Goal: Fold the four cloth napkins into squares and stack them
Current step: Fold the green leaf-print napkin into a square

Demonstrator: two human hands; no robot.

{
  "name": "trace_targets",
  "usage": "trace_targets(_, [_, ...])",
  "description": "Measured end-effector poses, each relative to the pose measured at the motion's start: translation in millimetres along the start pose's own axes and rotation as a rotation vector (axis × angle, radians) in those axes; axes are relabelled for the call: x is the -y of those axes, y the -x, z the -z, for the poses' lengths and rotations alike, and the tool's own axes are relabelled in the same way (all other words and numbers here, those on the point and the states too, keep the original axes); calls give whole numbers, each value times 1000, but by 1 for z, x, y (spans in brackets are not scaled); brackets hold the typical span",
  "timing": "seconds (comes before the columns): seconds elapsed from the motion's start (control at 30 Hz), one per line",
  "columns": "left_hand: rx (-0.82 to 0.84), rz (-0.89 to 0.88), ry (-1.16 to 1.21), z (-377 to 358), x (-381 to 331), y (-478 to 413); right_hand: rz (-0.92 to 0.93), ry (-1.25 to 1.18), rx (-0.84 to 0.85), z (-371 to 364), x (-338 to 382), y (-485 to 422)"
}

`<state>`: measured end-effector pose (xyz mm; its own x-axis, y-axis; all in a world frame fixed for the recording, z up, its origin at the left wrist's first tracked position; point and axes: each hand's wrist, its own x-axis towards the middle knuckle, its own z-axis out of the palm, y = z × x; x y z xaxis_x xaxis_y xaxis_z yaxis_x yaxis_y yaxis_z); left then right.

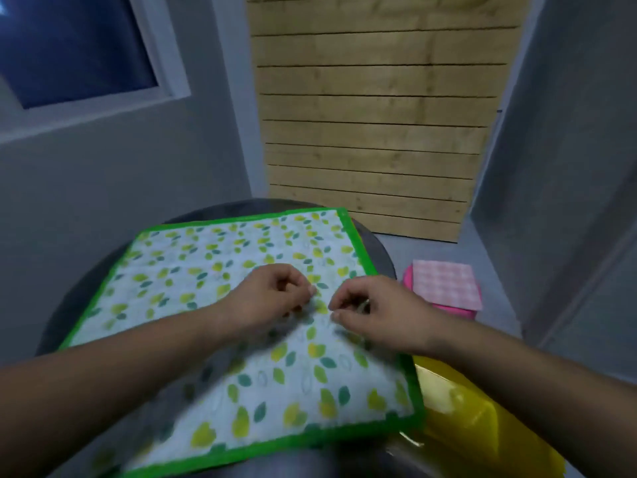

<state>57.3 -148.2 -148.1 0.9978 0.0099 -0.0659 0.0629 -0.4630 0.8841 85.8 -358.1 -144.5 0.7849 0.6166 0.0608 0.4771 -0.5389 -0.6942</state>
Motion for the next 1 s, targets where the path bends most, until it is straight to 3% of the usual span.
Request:
trace_targets(0.17, [173,-72,-336,51,35,71,75,59,162,-46,55,-1])
trace_targets(0.37, [204,-229,-501,62,66,110,125,141,308,-89,65,1])
trace_targets(0.73, [161,-249,-334,61,96,134,181,321,318,-111,67,22])
trace_targets(1.0, [168,-201,-311,62,95,143,169,255,320,-114,71,31])
